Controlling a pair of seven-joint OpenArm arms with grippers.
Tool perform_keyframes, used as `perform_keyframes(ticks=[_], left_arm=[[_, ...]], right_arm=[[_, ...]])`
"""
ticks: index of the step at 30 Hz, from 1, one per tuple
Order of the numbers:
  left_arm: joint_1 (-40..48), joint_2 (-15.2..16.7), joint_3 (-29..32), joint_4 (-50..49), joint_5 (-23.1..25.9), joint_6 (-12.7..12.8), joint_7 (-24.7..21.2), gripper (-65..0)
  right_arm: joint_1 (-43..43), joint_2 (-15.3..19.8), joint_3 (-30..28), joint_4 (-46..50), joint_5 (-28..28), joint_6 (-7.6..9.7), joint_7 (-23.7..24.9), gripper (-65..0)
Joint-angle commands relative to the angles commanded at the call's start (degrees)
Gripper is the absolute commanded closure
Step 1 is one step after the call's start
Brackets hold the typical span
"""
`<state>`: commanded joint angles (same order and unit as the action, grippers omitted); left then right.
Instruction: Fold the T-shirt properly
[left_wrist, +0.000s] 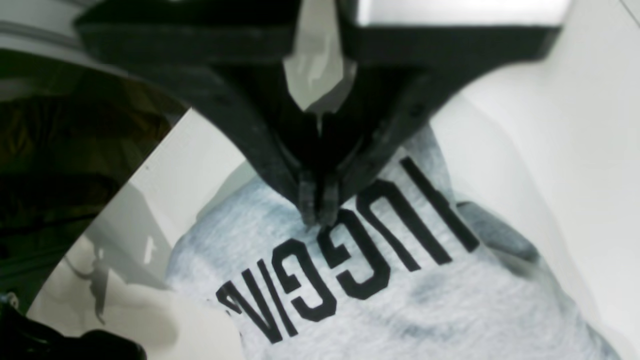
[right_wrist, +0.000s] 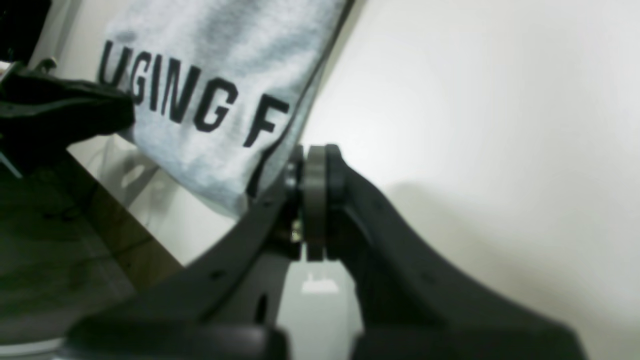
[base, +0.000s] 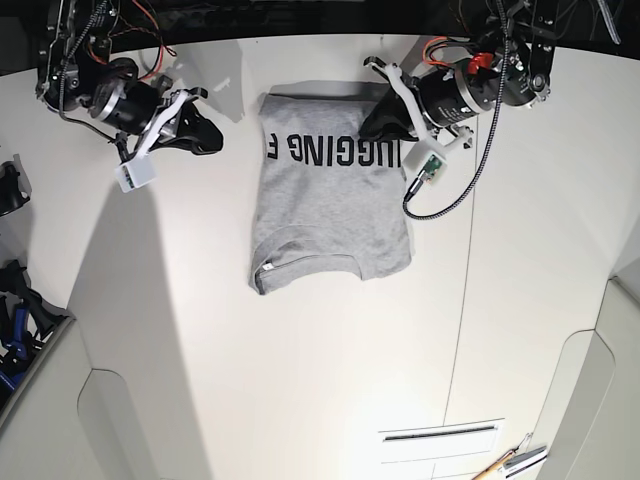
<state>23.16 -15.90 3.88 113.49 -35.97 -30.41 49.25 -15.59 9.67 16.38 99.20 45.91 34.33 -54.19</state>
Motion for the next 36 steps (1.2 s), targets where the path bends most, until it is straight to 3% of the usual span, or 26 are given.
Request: perform_keyframes(ticks=[6,10,17,23,29,36], left_arm=[[1.1,-0.2,-0.6,6.9,-1.9,-0.1,3.2,0.0],[6.9,-0.2,-5.1,14.2,1.2,-0.2,3.9,0.0],[18.6,-0.2,-17.3,14.9,1.7,-0.3,3.9,0.0],[29.7,-1.2,-20.5,14.8,8.9,-0.3,3.6,0.0],[39.0,-6.1,-20.4,9.4,11.6,-0.2,-0.5,0.0],[40.8,-8.3,-16.0,-9.7,11.9,-0.2,-6.0,0.0]], right_arm=[[-0.1,0.3,1.0,0.2,0.0,0.02,-2.1,0.0],[-0.7,2.3,3.2,0.4,3.4,0.07,-6.3,0.0],[-7.0,10.1,3.6,0.4,8.8,0.85,-8.9,0.0],[-14.8,18.0,3.2,0.4,9.7,1.07,-9.0,0.0],[-22.3,25.6,-2.5,0.4,9.9,1.07,-9.0,0.0],[-26.8,27.8,-15.3,0.0,3.7,0.96,-8.6,0.0]])
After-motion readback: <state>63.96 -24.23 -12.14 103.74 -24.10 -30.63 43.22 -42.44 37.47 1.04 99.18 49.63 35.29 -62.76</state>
